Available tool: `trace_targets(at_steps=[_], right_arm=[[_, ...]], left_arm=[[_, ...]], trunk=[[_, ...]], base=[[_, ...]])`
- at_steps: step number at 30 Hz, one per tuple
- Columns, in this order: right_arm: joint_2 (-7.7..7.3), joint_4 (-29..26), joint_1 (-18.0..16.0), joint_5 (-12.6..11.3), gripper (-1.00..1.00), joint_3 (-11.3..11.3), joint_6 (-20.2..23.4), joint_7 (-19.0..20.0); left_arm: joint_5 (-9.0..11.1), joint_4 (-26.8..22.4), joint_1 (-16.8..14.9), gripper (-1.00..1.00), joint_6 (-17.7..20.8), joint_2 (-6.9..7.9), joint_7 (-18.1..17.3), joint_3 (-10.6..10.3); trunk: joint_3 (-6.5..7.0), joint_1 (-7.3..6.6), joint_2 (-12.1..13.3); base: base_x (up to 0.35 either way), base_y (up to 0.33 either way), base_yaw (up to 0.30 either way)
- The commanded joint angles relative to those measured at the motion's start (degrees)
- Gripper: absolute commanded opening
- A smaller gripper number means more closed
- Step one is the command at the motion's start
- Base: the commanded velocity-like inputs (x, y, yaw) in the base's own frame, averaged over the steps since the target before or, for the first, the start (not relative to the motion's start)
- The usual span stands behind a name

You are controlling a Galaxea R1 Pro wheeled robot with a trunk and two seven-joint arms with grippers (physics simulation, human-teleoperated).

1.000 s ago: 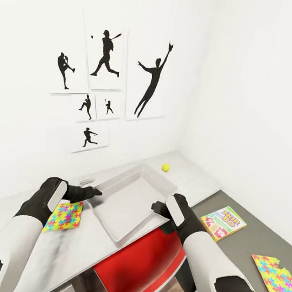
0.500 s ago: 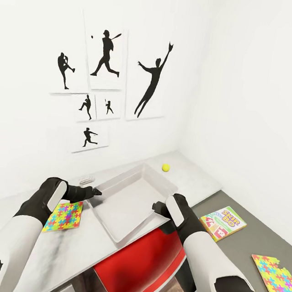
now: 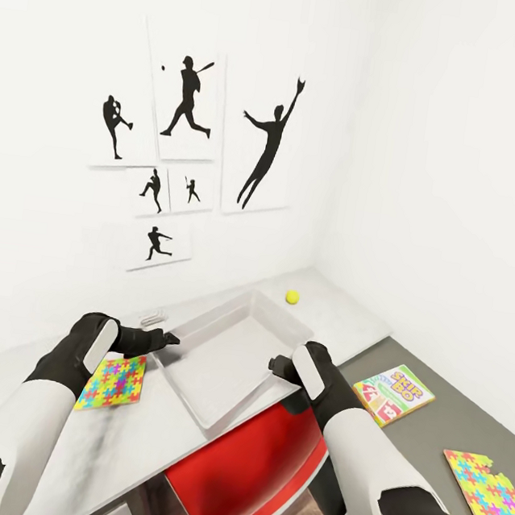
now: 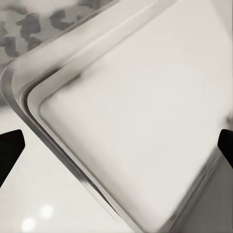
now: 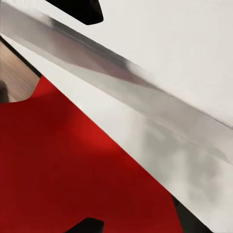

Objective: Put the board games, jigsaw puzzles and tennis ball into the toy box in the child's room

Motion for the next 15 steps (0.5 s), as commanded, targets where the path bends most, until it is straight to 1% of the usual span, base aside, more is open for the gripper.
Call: trace_targets(at_steps=[1, 15], right_arm=[[0.00, -0.1, -0.1, -0.5, 1.00, 0.1, 0.1, -0.5], [0.00, -0.1, -0.1, -0.5, 1.00, 0.1, 0.0, -0.5]], left_arm=[[-0.4, 0.0, -0.1, 1.00, 0.3, -0.03, -0.5, 0.2], [-0.4, 0.0, -0.1, 1.00, 0.3, 0.03, -0.5, 0.2]], trunk=[[-0.05, 0.04, -0.1], [1.21, 0.04, -0.1]], base=[[0.000, 0.000, 0.000], [0.000, 0.000, 0.000]])
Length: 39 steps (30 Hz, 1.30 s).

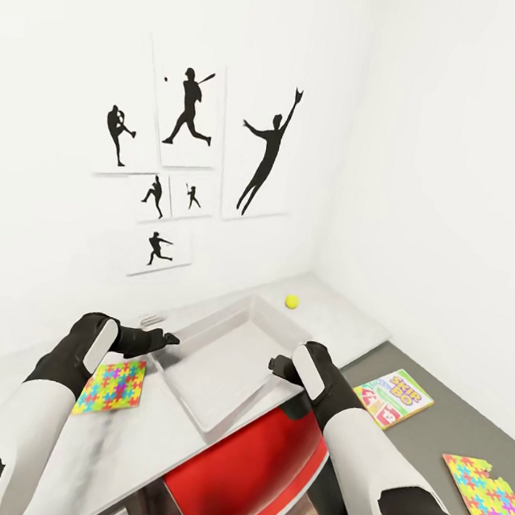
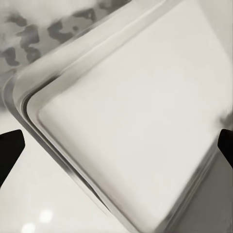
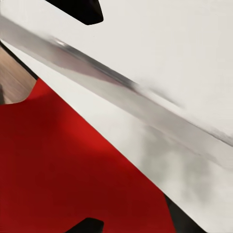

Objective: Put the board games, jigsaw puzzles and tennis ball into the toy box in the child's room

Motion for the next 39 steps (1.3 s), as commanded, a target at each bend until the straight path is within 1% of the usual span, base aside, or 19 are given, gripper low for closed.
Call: trace_targets(at_steps=[1, 13, 39], right_arm=[[0.00, -0.1, -0.1, -0.5, 1.00, 0.1, 0.1, -0.5], [0.00, -0.1, -0.1, -0.5, 1.00, 0.2, 0.1, -0.5], [0.00, -0.3, -0.1, -0.5, 1.00, 0.2, 0.1, -0.5]], left_arm=[[-0.4, 0.0, -0.1, 1.00, 0.3, -0.02, -0.5, 0.2], [-0.4, 0.0, -0.1, 1.00, 0.3, 0.05, -0.5, 0.2], [-0.4, 0.0, -0.1, 1.00, 0.4, 0.08, -0.5, 0.2]], trunk=[[-0.04, 0.04, -0.1], [1.07, 0.04, -0.1], [3.47, 0.04, -0.1]], base=[[0.000, 0.000, 0.000], [0.000, 0.002, 0.000], [0.000, 0.059, 0.000]])
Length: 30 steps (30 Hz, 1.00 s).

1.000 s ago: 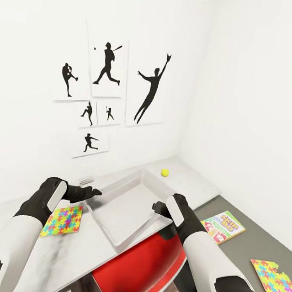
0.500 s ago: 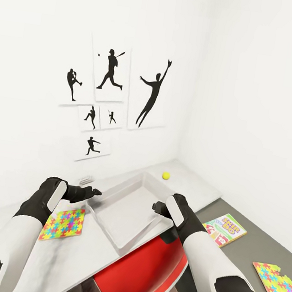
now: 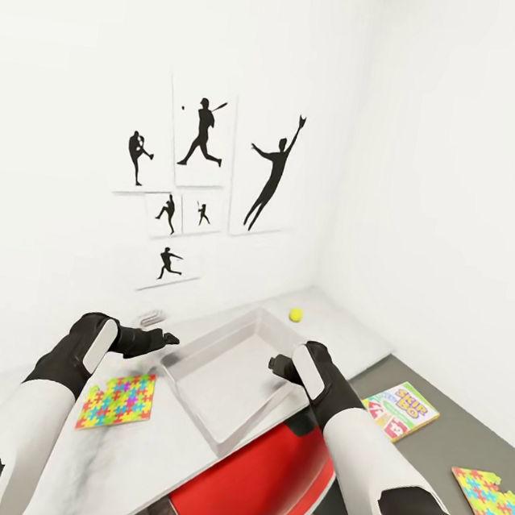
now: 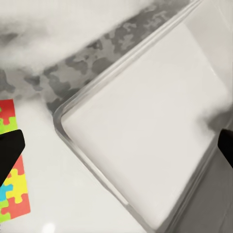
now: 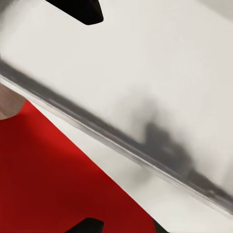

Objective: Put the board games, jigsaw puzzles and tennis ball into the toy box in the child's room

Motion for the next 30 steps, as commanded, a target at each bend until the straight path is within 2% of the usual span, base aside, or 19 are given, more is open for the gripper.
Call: trace_targets(at_steps=[1, 10, 15, 18, 22, 25, 27, 30], right_arm=[[0.00, -0.1, -0.1, -0.5, 1.00, 0.1, 0.1, -0.5], [0.00, -0.4, 0.0, -0.4, 1.00, 0.1, 0.1, 1.5], [0.00, -0.6, 0.1, -0.4, 1.00, 0.1, 0.1, 2.6], [0.00, -2.6, 0.8, -0.4, 1.00, 0.0, 0.2, 3.9], [0.00, -7.7, 3.9, -0.4, 1.00, 0.0, 0.6, 6.3], [0.00, -12.4, 7.2, -0.4, 1.00, 0.0, 1.4, 7.1], [0.00, -14.5, 8.8, -0.4, 1.00, 0.0, 2.2, 7.3], [0.00, -17.4, 10.6, -0.6, 1.00, 0.0, 3.1, 7.5]], left_arm=[[-0.4, 0.0, -0.1, 1.00, 0.3, -0.02, -0.5, 0.2], [-0.1, -0.9, 0.0, 1.00, 0.7, 0.02, -1.0, 0.0], [0.1, -5.5, 0.2, 1.00, 3.1, 0.06, -1.2, 0.1], [0.2, -9.1, 0.5, 1.00, 4.5, 0.07, -1.2, 0.2], [0.4, -10.6, 0.7, 1.00, 5.0, 0.55, -1.5, 0.3], [0.6, -11.1, 0.8, 1.00, 5.1, 1.68, -4.2, 0.3], [0.5, -11.3, 1.0, 1.00, 5.2, 2.36, -7.7, 0.3], [0.5, -11.4, 1.7, 1.00, 5.2, 4.17, -14.7, 0.3]], trunk=[[-0.05, 0.04, -0.1], [0.79, 0.04, -0.1], [1.26, 0.04, -0.1], [1.54, 0.04, -0.1], [1.92, 0.04, -0.1], [2.20, 0.04, -0.1], [2.39, 0.04, -0.1], [2.67, 0.04, -0.1]], base=[[0.000, 0.008, 0.000], [0.000, 0.002, 0.000], [0.000, 0.000, 0.000], [0.000, 0.000, 0.000], [0.000, 0.000, 0.000], [0.000, 0.000, 0.000], [0.000, 0.000, 0.000], [0.000, 0.000, 0.000]])
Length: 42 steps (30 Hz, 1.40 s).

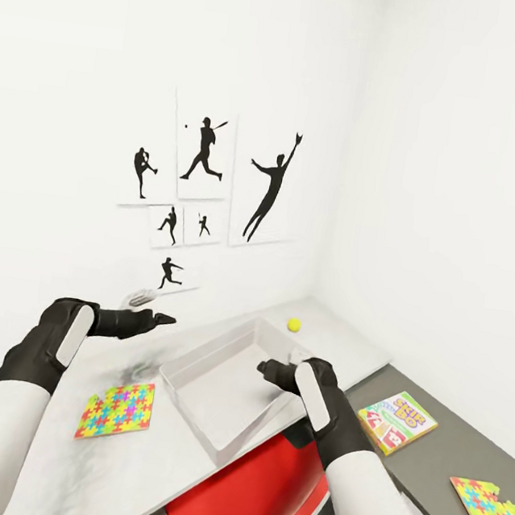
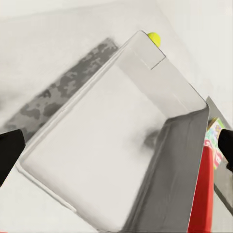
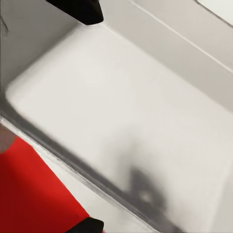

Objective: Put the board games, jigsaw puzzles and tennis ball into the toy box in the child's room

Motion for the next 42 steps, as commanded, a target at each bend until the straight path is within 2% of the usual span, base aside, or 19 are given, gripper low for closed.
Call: trace_targets(at_steps=[1, 3, 4, 6, 7, 9, 12, 16, 21, 24, 35, 42], right_arm=[[0.00, -0.7, 0.4, -0.7, 1.00, 0.1, 0.2, -0.5], [0.00, -3.7, 2.2, -0.9, 1.00, 0.1, 0.4, 0.7], [-0.24, -4.6, 2.8, -1.0, 1.00, 0.1, 0.4, 1.4], [-1.40, -8.6, 5.7, -1.0, 1.00, 0.0, 0.4, 5.6], [-1.77, -9.6, 6.5, -0.9, 1.00, -0.1, 0.3, 6.8], [-3.14, -12.7, 8.7, -0.9, 1.00, -0.2, 0.2, 10.8], [-6.55, -16.3, 11.8, -0.8, 1.00, -0.3, -0.3, 18.0], [-9.36, -17.3, 13.1, -0.9, 1.00, -0.4, -3.2, 24.1], [-11.02, -17.7, 13.5, -0.7, 1.00, -0.5, -5.2, 31.0], [-11.33, -17.5, 13.5, -0.5, 1.00, -0.6, -5.5, 32.9], [-11.49, -17.7, 13.5, -0.5, 1.00, -0.8, -5.9, 33.8], [-11.45, -17.6, 13.5, -0.7, 1.00, -2.8, -5.9, 33.9]], left_arm=[[-0.4, 0.0, 0.2, 1.00, 0.2, 0.40, -2.0, 0.1], [-0.4, -0.1, 1.0, 1.00, 0.2, 1.88, -7.2, 0.0], [-0.4, -0.1, 1.2, 1.00, 0.2, 2.18, -8.5, 0.0], [-0.5, -0.1, 2.3, 1.00, 0.2, 3.32, -12.9, 0.0], [-0.5, -0.1, 2.5, 1.00, 0.2, 3.55, -13.9, 0.0], [-0.6, -0.1, 3.1, 1.00, 0.2, 4.27, -16.8, 0.0], [-0.6, -0.1, 4.9, 1.00, -0.2, 5.64, -21.7, 0.0], [-0.8, -0.3, 6.0, 1.00, -0.4, 6.46, -26.1, 0.2], [-0.8, -0.3, 6.3, 1.00, -0.5, 7.39, -27.9, 0.1], [-0.6, -0.4, 6.3, 1.00, -0.6, 7.62, -28.2, 0.2], [-0.3, -0.6, 6.3, 1.00, -0.6, 7.70, -28.3, 0.4], [-0.2, -0.6, 6.3, 1.00, -0.6, 7.65, -28.4, 0.4]], trunk=[[0.07, 0.03, 0.0], [0.26, 0.03, 0.0], [0.35, 0.03, 0.0], [0.54, 0.03, 0.0], [0.63, 0.03, 0.0], [0.82, 0.03, 0.0], [1.10, 0.03, 0.0], [1.48, 0.03, 0.0], [1.95, 0.03, 0.0], [2.23, 0.03, 0.0], [3.23, 0.03, 0.0], [3.49, 0.03, 0.0]], base=[[0.000, 0.000, 0.000], [0.000, 0.000, 0.000], [0.000, 0.000, 0.000], [0.000, 0.000, 0.000], [0.000, 0.000, 0.000], [0.000, 0.000, 0.000], [0.000, 0.000, 0.000], [0.000, 0.000, 0.000], [0.000, 0.000, 0.000], [0.000, 0.000, 0.000], [0.000, 0.000, 0.000], [0.000, 0.000, 0.000]])
